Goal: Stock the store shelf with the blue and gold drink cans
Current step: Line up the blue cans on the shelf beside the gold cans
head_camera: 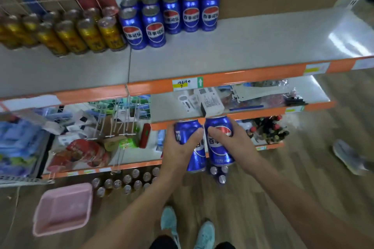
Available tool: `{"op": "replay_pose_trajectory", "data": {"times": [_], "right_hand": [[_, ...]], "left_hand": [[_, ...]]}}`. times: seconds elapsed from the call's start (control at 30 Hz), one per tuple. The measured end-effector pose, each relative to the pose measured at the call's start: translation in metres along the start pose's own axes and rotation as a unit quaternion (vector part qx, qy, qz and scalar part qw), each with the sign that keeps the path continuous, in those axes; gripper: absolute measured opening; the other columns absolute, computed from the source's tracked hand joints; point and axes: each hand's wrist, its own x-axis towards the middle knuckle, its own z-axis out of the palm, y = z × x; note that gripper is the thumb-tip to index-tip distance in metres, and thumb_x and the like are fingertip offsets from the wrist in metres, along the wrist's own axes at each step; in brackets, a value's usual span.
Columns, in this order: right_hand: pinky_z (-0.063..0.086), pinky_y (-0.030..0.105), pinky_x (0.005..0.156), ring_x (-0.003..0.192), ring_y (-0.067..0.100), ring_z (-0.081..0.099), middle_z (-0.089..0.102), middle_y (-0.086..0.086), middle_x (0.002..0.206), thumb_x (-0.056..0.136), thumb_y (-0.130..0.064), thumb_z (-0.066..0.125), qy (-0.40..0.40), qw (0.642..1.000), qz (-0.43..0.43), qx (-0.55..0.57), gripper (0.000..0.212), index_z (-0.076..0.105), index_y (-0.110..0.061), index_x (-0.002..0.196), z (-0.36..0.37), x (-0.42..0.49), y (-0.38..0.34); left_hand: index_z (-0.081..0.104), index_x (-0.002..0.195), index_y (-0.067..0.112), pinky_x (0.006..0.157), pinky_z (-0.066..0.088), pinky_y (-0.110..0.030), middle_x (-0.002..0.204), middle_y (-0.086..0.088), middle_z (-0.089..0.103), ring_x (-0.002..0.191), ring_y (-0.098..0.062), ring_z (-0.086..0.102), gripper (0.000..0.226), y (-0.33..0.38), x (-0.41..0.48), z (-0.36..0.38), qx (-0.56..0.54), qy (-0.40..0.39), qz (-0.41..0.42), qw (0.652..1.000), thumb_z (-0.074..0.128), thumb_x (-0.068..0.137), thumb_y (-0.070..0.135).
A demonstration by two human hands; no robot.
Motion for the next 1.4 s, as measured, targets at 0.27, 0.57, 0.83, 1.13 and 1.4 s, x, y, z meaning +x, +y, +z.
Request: {"op": "replay_pose_trajectory", "data": {"times": [0.27,0.57,0.83,1.13,1.4], "right_hand": [[0.061,0.035,0.077,0.088,0.016,0.073,0.073,-0.001,0.101,0.078,-0.044,0.082,0.003,0.998,-0.050,-0.029,0.049,0.060,-0.026,0.118,0.004,0.033,-0.076],[0.059,0.033,0.077,0.088,0.013,0.072,0.072,-0.002,0.103,0.078,-0.035,0.083,0.023,0.994,-0.098,-0.048,0.046,0.058,-0.028,0.116,0.021,0.115,-0.137],[0.057,0.031,0.074,0.091,0.019,0.072,0.073,0.001,0.104,0.080,-0.012,0.082,0.033,0.995,-0.096,-0.010,0.046,0.058,-0.021,0.117,0.020,0.174,-0.143],[0.056,0.033,0.089,0.108,0.020,0.067,0.067,0.006,0.118,0.066,-0.006,0.086,-0.019,0.990,-0.140,-0.021,0.066,0.052,-0.015,0.123,0.009,0.232,-0.149],[0.053,0.022,0.090,0.110,-0.002,0.061,0.062,-0.017,0.117,0.074,-0.002,0.085,-0.061,0.970,-0.196,-0.134,0.068,0.048,-0.023,0.126,-0.005,0.250,-0.153]], "left_hand": [[0.054,0.113,0.031,0.066,0.060,-0.030,0.099,0.004,0.071,0.084,-0.014,0.073,0.043,0.085,0.042,-0.001,0.017,0.001,0.081,0.997,0.081,0.079,0.031],[0.051,0.122,0.021,0.071,0.057,-0.021,0.108,0.006,0.070,0.087,-0.007,0.070,0.048,0.131,0.139,-0.011,0.018,-0.051,0.147,0.988,0.080,0.084,0.013],[0.050,0.126,0.019,0.088,0.054,-0.026,0.114,0.003,0.066,0.103,-0.012,0.067,0.063,0.132,0.209,-0.010,0.058,-0.097,0.187,0.976,0.084,0.073,0.022],[0.052,0.124,0.019,0.091,0.048,-0.017,0.114,0.007,0.066,0.109,-0.005,0.063,0.056,0.135,0.260,0.006,0.127,-0.108,0.246,0.955,0.080,0.080,-0.001],[0.040,0.145,0.026,0.103,0.045,-0.022,0.143,0.003,0.047,0.132,-0.007,0.047,0.075,0.130,0.263,0.011,0.288,-0.046,0.281,0.914,0.081,0.082,0.026]]}}
